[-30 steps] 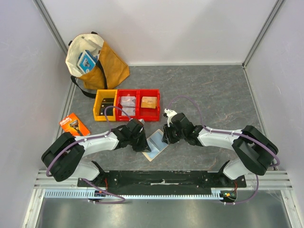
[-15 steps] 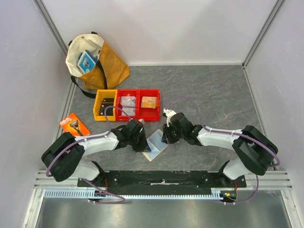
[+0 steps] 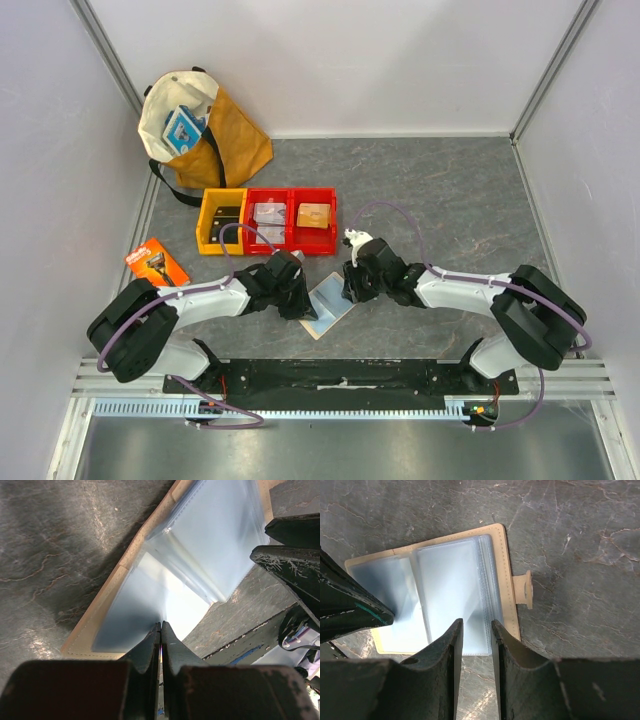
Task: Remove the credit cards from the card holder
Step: Remove the credit card from the card holder.
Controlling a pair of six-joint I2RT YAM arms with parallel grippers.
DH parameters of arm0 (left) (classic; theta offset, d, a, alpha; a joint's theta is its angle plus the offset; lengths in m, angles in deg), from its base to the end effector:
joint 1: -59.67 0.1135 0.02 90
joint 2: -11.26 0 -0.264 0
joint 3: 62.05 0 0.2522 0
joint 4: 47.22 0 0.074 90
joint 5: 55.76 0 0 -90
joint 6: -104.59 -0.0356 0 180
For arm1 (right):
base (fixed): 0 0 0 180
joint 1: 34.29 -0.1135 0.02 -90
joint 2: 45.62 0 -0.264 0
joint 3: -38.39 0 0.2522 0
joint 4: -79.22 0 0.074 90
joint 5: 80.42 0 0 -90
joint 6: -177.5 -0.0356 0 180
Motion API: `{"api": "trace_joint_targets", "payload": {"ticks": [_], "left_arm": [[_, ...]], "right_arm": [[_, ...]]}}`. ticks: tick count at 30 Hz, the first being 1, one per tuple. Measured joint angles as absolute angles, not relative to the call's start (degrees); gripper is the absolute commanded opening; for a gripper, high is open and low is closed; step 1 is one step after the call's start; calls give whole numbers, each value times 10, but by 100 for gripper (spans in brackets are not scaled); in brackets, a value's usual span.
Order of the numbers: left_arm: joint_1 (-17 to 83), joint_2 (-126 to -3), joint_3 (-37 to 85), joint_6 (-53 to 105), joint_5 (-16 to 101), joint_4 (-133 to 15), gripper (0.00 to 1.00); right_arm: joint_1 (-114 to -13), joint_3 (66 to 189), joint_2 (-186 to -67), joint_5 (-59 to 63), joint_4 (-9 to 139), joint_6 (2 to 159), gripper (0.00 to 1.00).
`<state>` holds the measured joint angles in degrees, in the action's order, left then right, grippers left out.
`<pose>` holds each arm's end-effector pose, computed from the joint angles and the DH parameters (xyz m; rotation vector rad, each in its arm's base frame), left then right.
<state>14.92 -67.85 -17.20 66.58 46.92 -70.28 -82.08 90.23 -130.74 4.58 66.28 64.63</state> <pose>0.1630 -0.1726 0.1393 -0.0860 2.8088 -0.8228 0.1886 0.2125 0.1591 -0.5787 2.4170 0.6659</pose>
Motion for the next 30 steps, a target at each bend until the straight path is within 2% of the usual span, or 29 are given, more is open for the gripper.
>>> {"api": "trace_joint_targets", "payload": {"ticks": [13, 30], "left_arm": [[149, -678, -172, 666, 469, -703, 8], [149, -678, -174, 666, 469, -700, 8]], "right_arm": [[-832, 903, -1307, 47, 656, 649, 30], [-844, 922, -1328, 41, 650, 650, 31]]}}
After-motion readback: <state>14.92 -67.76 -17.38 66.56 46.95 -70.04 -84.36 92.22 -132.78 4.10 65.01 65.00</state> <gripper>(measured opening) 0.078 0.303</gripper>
